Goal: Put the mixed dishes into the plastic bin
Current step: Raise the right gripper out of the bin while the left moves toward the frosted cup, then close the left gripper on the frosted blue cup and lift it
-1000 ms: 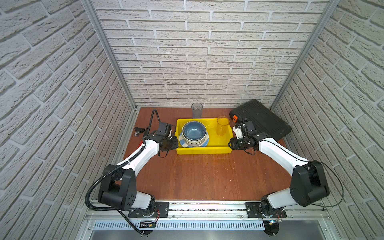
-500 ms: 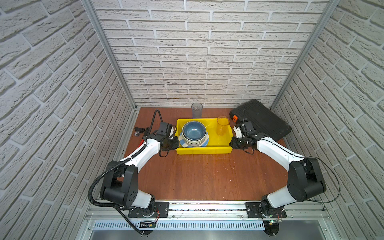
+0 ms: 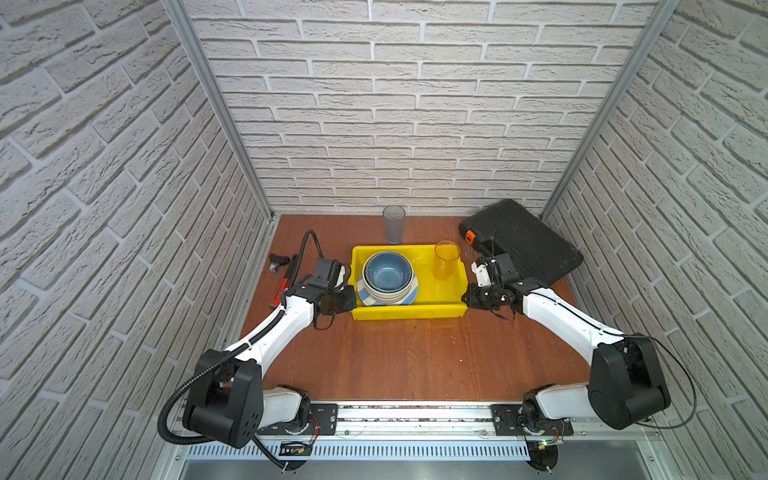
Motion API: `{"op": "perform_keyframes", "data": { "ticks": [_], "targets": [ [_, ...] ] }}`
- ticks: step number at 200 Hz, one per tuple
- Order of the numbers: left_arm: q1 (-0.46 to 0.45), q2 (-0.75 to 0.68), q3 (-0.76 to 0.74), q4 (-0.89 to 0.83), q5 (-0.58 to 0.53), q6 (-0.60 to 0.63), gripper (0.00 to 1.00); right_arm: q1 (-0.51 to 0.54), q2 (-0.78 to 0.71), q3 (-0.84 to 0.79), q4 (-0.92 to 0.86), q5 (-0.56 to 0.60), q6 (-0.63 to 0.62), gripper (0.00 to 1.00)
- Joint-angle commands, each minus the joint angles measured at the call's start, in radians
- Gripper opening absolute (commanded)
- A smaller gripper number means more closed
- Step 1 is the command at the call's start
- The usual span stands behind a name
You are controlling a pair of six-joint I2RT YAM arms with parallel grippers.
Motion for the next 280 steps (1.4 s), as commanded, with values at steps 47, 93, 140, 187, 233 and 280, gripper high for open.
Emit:
{"op": "perform_keyframes", "data": {
  "ticks": [47,93,140,187,233,280],
  "targets": [
    [-0.065,-0.222,-0.138,-0.081,0.008,-0.096,0.10,0.017,-0.176,-0.104,-0.139,-0.066,0.038,0.10],
    [-0.067,-0.298,-0.174,-0.104,-0.006,-0.112,0.19,0.017,-0.230,-0.118,-0.196,-0.061,0.039,0.14],
    [-0.064,-0.275,-0.095,-0.163,0.006,-0.097,0.37,0.016,-0.262,-0.088,-0.266,-0.027,0.019,0.31],
    [0.025,-0.218,0.167,-0.327,-0.029,0.013,0.50,0.017,-0.316,0.020,-0.397,0.013,-0.036,0.47],
    [0.137,0.027,0.429,-0.287,0.020,0.091,0.52,0.016,-0.354,0.094,-0.467,0.015,-0.076,0.63],
    [0.146,0.381,0.715,-0.154,0.070,0.071,0.53,0.017,-0.414,0.085,-0.484,-0.001,-0.080,0.76]
  ]
}}
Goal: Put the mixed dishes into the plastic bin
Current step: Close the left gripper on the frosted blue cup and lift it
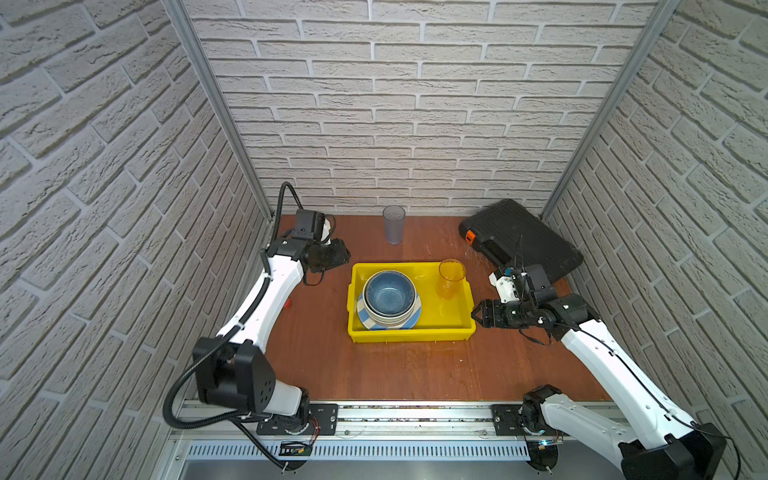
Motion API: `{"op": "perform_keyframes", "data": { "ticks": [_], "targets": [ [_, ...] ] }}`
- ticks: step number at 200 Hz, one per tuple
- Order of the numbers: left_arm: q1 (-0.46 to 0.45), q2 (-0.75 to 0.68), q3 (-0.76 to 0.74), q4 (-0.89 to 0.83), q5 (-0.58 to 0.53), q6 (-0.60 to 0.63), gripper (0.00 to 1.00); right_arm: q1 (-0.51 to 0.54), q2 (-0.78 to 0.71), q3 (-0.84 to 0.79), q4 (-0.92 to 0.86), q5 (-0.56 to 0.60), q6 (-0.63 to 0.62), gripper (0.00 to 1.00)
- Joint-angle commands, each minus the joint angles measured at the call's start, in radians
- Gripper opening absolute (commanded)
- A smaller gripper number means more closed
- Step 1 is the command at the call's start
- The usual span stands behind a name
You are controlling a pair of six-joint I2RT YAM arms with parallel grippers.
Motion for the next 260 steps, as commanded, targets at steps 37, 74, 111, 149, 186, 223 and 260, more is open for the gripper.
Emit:
{"op": "perform_keyframes", "data": {
  "ticks": [37,74,111,149,186,223,260],
  "targets": [
    [0.002,0.357,0.339,0.109,0.098,-0.031,0.53,-0.003,-0.094,0.008,-0.068,0.009,-0.018,0.77],
    [-0.012,0.533,0.520,0.137,0.148,-0.087,0.53,-0.003,-0.128,-0.016,-0.079,0.021,-0.014,0.77],
    [-0.040,0.662,0.682,0.153,0.154,-0.139,0.55,-0.003,-0.130,-0.032,-0.075,0.021,-0.014,0.78],
    [-0.073,0.801,0.884,0.103,0.164,-0.174,0.56,-0.003,-0.133,-0.044,-0.066,0.014,-0.011,0.78],
    [-0.079,0.893,0.982,0.100,0.179,-0.241,0.53,-0.003,-0.146,-0.043,-0.062,0.006,-0.006,0.78],
    [-0.090,0.933,1.023,0.092,0.181,-0.257,0.49,-0.002,-0.152,-0.037,-0.064,0.009,-0.006,0.78],
    [-0.091,0.959,1.023,0.099,0.191,-0.277,0.48,-0.003,-0.156,-0.041,-0.060,0.009,-0.005,0.78]
  ]
}}
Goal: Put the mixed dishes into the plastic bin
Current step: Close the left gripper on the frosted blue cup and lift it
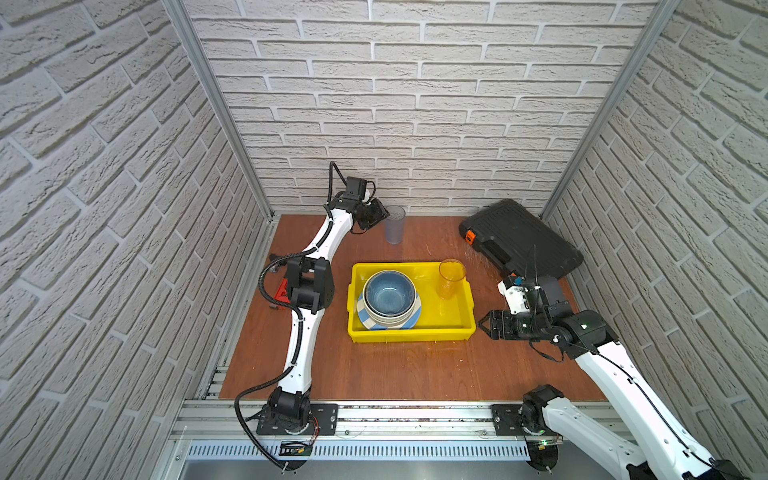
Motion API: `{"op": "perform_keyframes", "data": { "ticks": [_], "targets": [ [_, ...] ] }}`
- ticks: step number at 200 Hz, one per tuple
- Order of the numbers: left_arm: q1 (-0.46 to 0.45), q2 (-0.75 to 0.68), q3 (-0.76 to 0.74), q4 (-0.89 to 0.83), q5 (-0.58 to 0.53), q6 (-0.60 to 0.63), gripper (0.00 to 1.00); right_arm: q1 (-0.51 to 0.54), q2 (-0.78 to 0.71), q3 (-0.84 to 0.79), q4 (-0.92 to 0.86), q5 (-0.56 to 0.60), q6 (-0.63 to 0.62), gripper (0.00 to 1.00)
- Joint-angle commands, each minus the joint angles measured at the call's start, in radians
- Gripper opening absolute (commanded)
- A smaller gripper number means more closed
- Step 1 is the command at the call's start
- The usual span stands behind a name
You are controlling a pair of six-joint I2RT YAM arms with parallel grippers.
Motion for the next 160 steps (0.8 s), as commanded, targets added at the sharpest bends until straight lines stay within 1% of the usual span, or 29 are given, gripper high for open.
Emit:
{"op": "perform_keyframes", "data": {
  "ticks": [1,19,40,73,99,130,145,160],
  "targets": [
    [-0.004,0.024,0.033,0.018,0.022,-0.025,0.48,-0.002,-0.016,-0.005,0.018,-0.004,0.000,0.78],
    [-0.004,0.043,0.047,0.020,0.030,-0.036,0.46,-0.002,-0.018,-0.010,0.023,-0.004,0.003,0.78],
    [-0.005,0.058,0.073,0.003,0.024,-0.030,0.41,-0.002,-0.016,-0.017,0.035,-0.009,0.008,0.78],
    [-0.006,0.053,0.073,-0.035,0.013,-0.004,0.34,-0.002,-0.013,-0.021,0.044,-0.011,0.012,0.78],
    [-0.006,0.039,0.055,-0.070,0.011,0.025,0.23,-0.003,-0.013,-0.026,0.051,-0.013,0.014,0.78],
    [-0.017,0.023,0.044,-0.133,-0.034,0.083,0.21,-0.002,-0.014,-0.031,0.061,-0.016,0.020,0.78],
    [-0.017,0.014,0.025,-0.141,-0.034,0.089,0.20,-0.003,-0.012,-0.029,0.066,-0.020,0.022,0.78],
    [-0.019,0.004,0.011,-0.143,-0.040,0.091,0.16,-0.002,-0.010,-0.025,0.068,-0.020,0.024,0.78]
  ]
}}
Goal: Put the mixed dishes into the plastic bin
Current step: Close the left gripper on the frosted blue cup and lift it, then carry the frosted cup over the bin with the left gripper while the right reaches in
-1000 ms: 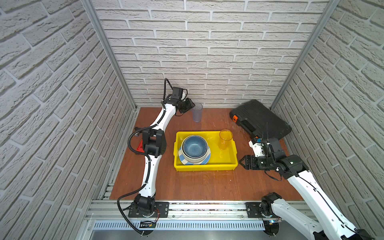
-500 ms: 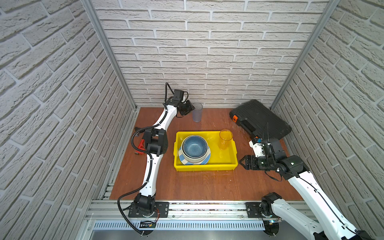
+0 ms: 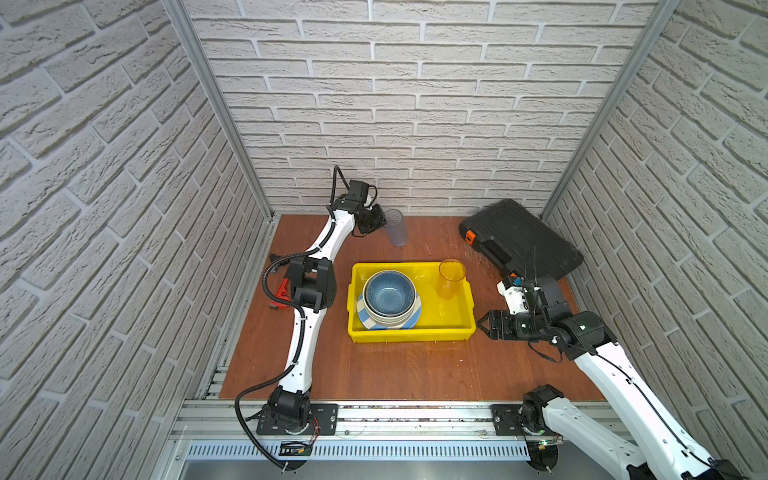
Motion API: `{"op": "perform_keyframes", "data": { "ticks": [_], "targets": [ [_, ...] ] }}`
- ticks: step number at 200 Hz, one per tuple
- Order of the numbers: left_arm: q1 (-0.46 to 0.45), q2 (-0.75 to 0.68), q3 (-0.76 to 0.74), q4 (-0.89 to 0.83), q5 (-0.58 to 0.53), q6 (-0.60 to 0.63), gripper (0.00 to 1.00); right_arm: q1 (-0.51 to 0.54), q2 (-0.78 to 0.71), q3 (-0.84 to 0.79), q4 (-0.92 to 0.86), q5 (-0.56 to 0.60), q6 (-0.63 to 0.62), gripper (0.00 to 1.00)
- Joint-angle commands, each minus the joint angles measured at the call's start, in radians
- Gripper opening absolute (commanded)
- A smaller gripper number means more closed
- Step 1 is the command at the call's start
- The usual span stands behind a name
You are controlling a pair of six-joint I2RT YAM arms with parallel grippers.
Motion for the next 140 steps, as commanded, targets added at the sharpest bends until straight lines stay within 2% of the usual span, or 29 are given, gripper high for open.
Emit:
{"op": "perform_keyframes", "data": {
  "ticks": [1,113,140],
  "targets": [
    [-0.010,-0.039,-0.028,-0.047,-0.024,0.040,0.16,-0.002,-0.005,-0.005,0.037,-0.009,0.013,0.78],
    [-0.006,-0.141,-0.055,-0.128,-0.055,0.095,0.00,-0.002,-0.004,0.025,0.046,-0.023,0.003,0.78],
    [-0.005,-0.200,-0.060,-0.159,-0.103,0.131,0.00,-0.002,-0.020,0.052,0.073,-0.053,-0.007,0.77]
  ]
}}
